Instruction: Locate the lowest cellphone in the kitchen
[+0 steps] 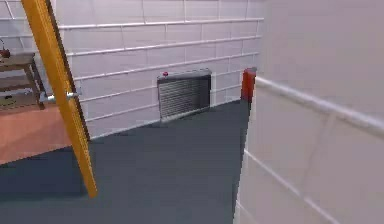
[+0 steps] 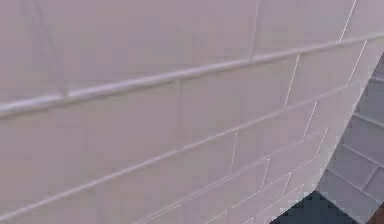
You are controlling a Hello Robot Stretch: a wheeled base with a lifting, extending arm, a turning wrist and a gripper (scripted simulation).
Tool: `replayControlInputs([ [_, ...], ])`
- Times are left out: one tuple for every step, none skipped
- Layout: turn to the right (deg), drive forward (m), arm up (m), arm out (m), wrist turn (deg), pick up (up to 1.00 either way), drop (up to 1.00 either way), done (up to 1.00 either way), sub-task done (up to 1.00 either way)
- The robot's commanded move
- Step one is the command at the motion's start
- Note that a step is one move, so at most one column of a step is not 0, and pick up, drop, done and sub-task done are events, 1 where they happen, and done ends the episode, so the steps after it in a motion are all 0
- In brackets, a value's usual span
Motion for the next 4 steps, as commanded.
replayControlInputs([
  [-45.0,0.00,0.00,0.00,0.0,0.00,0.00,0.00,0.00],
  [-12.0,0.00,0.00,0.00,0.0,0.00,0.00,0.00,0.00],
  [0.0,1.00,0.00,0.00,0.0,0.00,0.00,0.00,0.00],
  [-12.0,0.00,0.00,0.00,0.0,0.00,0.00,0.00,0.00],
])
